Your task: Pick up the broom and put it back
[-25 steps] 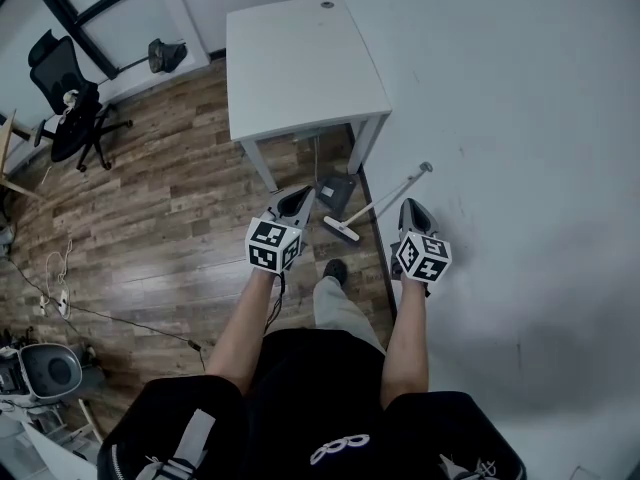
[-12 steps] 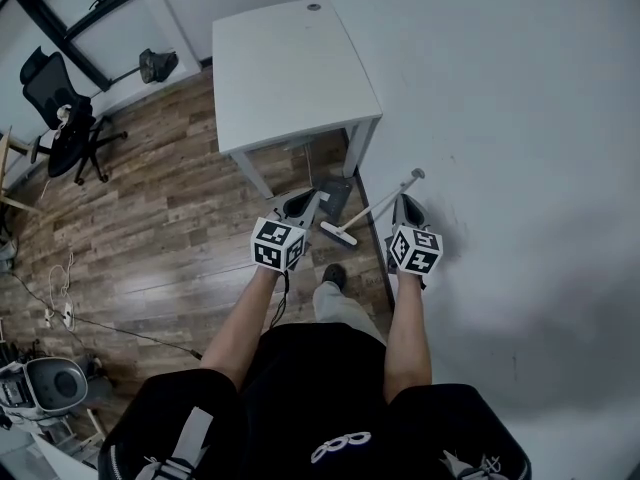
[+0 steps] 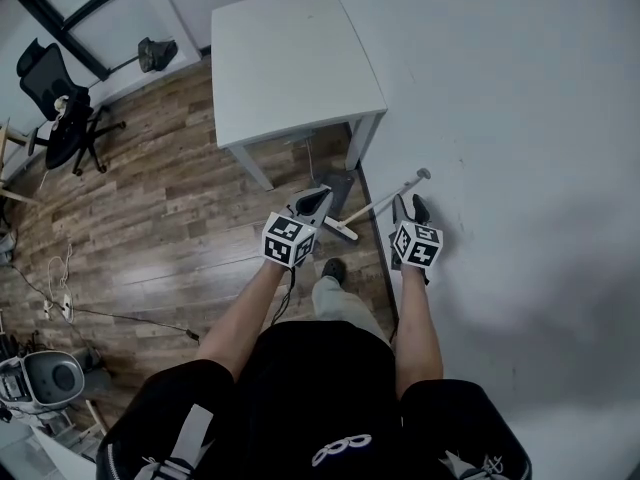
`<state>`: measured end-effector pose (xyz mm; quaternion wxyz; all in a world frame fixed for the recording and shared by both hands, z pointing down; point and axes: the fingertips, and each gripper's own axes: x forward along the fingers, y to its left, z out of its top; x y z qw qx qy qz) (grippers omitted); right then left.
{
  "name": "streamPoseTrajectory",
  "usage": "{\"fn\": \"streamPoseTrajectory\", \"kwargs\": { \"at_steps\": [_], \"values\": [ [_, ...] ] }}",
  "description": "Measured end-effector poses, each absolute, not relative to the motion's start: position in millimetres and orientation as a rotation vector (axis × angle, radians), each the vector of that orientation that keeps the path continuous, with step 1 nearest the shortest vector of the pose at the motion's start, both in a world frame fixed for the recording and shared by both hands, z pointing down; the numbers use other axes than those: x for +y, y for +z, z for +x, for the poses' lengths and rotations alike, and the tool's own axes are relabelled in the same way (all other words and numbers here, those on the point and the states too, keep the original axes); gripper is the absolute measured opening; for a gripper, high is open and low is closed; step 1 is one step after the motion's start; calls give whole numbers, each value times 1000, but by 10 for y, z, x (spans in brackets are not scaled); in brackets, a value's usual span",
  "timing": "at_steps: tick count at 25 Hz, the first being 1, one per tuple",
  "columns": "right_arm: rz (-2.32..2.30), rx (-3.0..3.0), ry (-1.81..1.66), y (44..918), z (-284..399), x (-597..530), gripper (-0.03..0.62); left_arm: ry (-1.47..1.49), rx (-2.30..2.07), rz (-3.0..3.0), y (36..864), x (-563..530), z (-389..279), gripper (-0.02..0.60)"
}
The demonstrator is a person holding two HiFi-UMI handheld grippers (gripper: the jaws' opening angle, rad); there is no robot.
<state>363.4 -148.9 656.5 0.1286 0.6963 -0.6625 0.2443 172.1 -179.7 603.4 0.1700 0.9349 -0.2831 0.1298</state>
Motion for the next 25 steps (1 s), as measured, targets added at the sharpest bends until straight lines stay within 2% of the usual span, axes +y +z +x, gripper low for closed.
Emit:
{"fn": "streamPoseTrajectory", "kwargs": {
  "at_steps": [4,25],
  "values": [
    [2001,-1873,749,6831,3720,-1566,218,395,-804,2645,6174,-1838,1714,11],
    [2021,-1672,888,7816,4130,-2008,225,446,-894,2583,6647,-2211,1850,11]
  ]
}}
